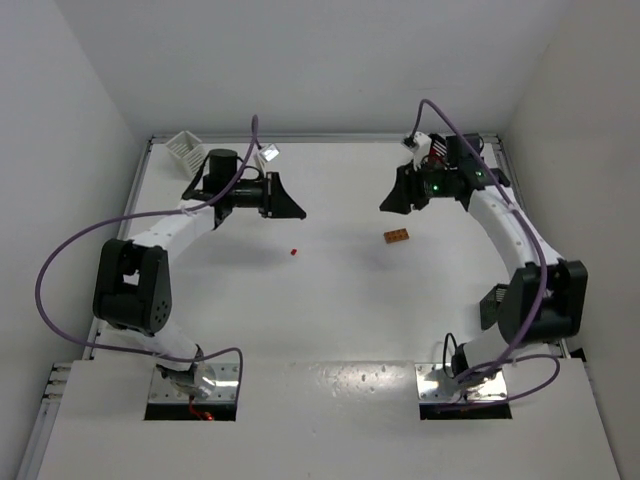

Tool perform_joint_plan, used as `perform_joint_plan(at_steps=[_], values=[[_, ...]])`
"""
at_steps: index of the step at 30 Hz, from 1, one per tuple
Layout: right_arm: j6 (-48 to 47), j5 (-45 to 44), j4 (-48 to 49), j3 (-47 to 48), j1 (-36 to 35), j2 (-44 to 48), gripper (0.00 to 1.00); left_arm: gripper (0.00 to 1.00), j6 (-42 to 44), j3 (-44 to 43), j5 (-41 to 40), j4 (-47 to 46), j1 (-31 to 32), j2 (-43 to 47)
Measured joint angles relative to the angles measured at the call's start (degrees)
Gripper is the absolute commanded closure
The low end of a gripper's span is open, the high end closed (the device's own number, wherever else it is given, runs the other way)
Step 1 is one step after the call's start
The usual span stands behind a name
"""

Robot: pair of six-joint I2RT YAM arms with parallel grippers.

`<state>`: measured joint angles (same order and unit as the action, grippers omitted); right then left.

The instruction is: Sort the legos into containers by color

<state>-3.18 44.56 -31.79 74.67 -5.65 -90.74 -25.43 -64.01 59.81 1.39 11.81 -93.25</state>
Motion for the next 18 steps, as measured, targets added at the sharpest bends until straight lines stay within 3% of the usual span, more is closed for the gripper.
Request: perform_joint_plan(at_steps=[3,7,18], values=[[-2.40,0.00,6.16,-4.90,-1.22,4.96,0.55,0.88,-3.82,-0.26,3.82,-1.14,1.57,0.55],[-5.14,0.94,13.33,-9.18,-4.24,6.32,0.47,0.88,-8.39,-0.83,6.86,-1.97,2.89,0.48],[-9.33,4.15,21.81,-13.70,-13.66,6.36,0.45,0.88,-18.36,-2.93,11.04,-4.92,4.35,-3.10]])
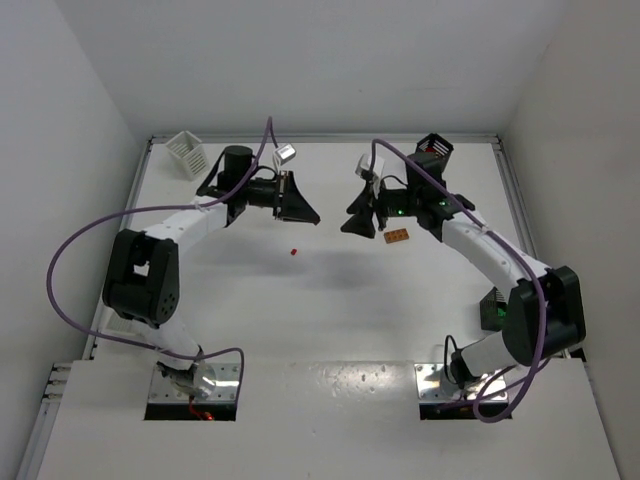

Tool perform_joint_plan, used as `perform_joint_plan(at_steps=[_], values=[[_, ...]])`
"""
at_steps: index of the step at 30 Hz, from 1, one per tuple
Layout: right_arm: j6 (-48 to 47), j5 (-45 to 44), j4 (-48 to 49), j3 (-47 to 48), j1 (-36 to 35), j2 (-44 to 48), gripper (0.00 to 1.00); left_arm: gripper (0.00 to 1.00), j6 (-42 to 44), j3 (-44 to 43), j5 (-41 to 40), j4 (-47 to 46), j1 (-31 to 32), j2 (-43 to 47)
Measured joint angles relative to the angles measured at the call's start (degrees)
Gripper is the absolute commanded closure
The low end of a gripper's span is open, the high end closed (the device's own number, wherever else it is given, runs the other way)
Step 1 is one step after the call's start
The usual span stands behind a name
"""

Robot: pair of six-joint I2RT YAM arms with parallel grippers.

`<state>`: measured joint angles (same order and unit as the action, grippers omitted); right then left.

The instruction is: Sort the legos into containers by color

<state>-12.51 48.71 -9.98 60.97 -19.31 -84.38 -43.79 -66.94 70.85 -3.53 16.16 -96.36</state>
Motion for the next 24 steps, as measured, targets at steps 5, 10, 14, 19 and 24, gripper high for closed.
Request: perform_joint_plan(at_steps=[5,10,14,19,24], values=[[2.49,0.39,5.51,0.00,-2.60,-0.55,0.43,0.88,-1.27,0.00,0.39,-0.02,0.66,-0.83],[3.69,0.33,8.28,0.00,-5.16,-1.86,0.43,0.88,-1.73,0.00,0.57,-0.02,0.85,-1.22],[3.98,-0.37,9.25,0.00,-6.97,-2.93,0.43,0.88,-1.92,0.00,0.59,-0.04,0.85,-1.49],[4.44,-0.76,10.45,0.07,-8.37,-4.37,0.46,0.88,-1.99,0.00,0.61,0.02,0.87,-1.84],[4.85,-1.29,10.73,0.15,-8.92,-4.72,0.56,0.90,-1.99,-0.11,0.74,0.00,1.20,-2.23]])
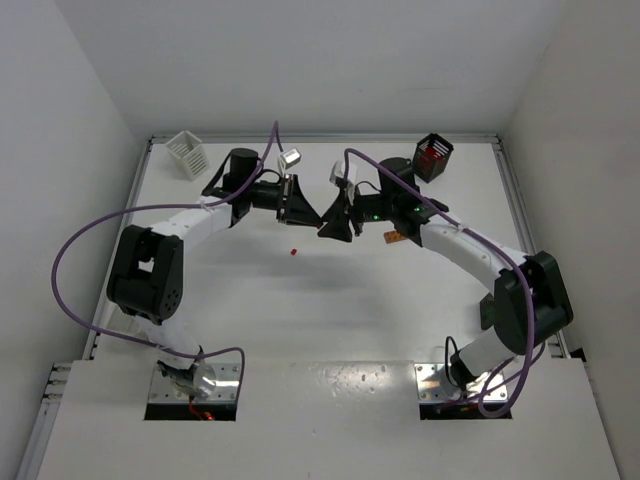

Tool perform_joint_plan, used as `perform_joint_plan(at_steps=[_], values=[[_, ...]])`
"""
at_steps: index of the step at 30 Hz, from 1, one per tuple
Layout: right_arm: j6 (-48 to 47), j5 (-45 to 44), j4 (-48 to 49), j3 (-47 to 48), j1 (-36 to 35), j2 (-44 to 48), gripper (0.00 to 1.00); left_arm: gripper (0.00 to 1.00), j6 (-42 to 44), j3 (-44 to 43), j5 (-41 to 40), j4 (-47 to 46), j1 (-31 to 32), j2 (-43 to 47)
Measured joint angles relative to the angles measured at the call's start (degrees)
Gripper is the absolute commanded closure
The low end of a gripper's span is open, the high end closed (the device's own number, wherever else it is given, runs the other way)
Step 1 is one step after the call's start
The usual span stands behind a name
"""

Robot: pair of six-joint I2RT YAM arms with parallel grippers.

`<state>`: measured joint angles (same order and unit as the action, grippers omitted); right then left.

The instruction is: Sort the legos into containers by color

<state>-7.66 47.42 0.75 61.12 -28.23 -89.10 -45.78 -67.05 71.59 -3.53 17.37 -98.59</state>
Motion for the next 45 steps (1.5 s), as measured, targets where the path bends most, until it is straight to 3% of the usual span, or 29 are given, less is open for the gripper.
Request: perform_joint_plan(at_steps=[4,11,17,19,24,34,37,39,45], values=[[0.74,-0.28,0.70,0.15,-0.15,0.00,0.61,0.90,0.00,0.00,-0.04,-0.02,0.20,-0.07],[1.70,-0.90,0.96,0.20,-0.46,0.00,0.82,0.90,-0.68,0.00,-0.79,0.22,0.44,-0.07],[1.62,-1.75,0.81,0.20,-0.46,0.00,0.96,0.64,-0.96,0.00,-1.75,0.31,0.44,-0.07],[1.64,-2.08,0.74,0.20,-0.46,0.00,1.00,0.50,-0.61,0.02,-2.45,0.37,0.42,-0.07],[1.92,-1.97,0.37,0.22,-0.76,0.28,1.00,0.31,0.24,0.24,-3.41,0.44,-0.63,-0.22],[0.90,-5.84,-1.51,0.20,-0.35,0.26,1.00,0.30,1.97,0.04,-1.97,1.20,-5.25,-0.20],[-2.47,-7.08,-6.56,0.20,-0.35,0.24,0.97,0.30,6.62,-0.48,-2.82,5.51,-7.02,-0.20],[-6.03,-8.04,-11.56,0.20,-0.48,0.24,0.90,0.30,10.05,-0.68,-3.93,8.66,-8.24,-0.20],[-14.05,-11.02,-21.05,-2.29,-4.28,0.44,0.53,0.29,20.72,-0.66,-13.27,18.25,-12.74,0.57]])
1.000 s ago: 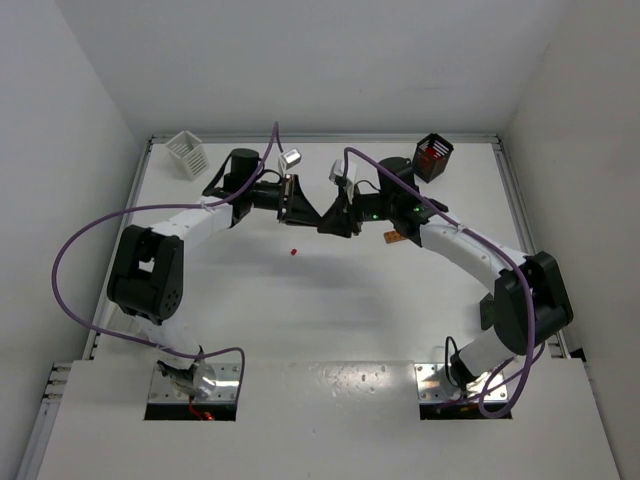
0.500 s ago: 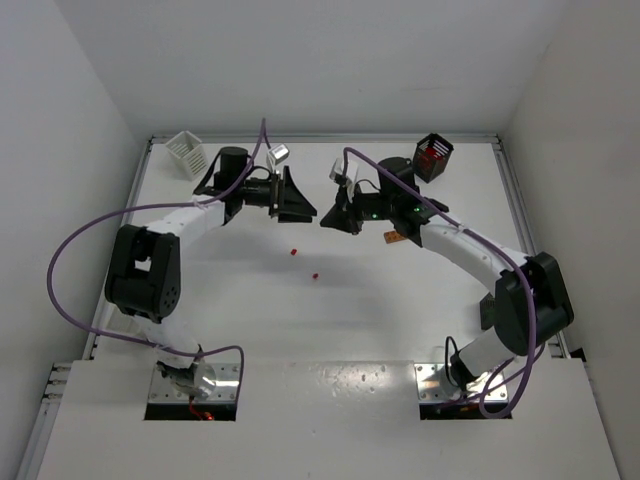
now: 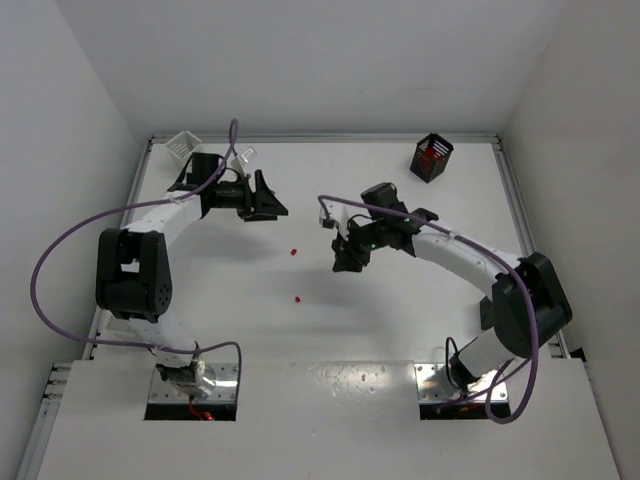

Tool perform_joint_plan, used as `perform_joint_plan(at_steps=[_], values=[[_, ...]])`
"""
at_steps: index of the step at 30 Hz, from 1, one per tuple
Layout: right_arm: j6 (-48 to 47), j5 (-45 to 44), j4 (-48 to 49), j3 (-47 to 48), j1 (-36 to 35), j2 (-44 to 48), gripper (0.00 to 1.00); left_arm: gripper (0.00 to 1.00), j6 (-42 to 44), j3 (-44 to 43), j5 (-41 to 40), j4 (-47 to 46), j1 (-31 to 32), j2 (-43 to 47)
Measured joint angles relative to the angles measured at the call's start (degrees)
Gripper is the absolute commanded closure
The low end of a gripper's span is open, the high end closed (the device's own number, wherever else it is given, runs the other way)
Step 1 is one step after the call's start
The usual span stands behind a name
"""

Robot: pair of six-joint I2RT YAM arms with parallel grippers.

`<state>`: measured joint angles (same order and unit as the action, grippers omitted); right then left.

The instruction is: Sort the legos into containers by color

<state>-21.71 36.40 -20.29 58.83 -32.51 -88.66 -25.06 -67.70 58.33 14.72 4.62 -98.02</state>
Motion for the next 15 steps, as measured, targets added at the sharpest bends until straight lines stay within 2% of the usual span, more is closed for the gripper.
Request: perform_joint_plan(at_steps=[2,3,7,9,11,12,13,15], values=[[-1.79,-1.05,-2.10,-0.26,-2.67,-0.13,0.43,0.29,2.43,0.00,-3.69,2.51,-1.60,1.01],[-2.67,-1.62,-2.56,-0.17,-4.33,-0.35,0.35,0.29,3.43,0.00,-5.20,3.50,-2.49,1.51],[-5.68,-2.89,-6.97,5.49,-11.28,-6.12,0.32,0.29,5.14,-0.09,-8.61,6.23,-7.76,2.60],[-6.38,-3.50,-8.04,9.49,-14.29,-10.88,0.40,0.27,5.64,-0.94,-9.73,8.22,-11.45,2.60],[-5.49,-4.33,-9.46,12.55,-16.39,-14.78,0.46,0.21,6.19,-2.03,-10.19,9.84,-13.79,2.60],[-4.72,-4.61,-10.10,14.32,-17.16,-16.85,0.56,0.21,6.60,-2.82,-10.25,10.58,-15.02,2.60],[-3.80,-4.92,-10.32,16.11,-17.73,-18.80,0.62,0.19,6.69,-3.54,-10.29,11.15,-16.09,2.60],[-0.76,-5.42,-9.70,18.23,-18.67,-21.81,0.67,0.19,6.99,-4.50,-10.29,11.78,-17.92,2.86]])
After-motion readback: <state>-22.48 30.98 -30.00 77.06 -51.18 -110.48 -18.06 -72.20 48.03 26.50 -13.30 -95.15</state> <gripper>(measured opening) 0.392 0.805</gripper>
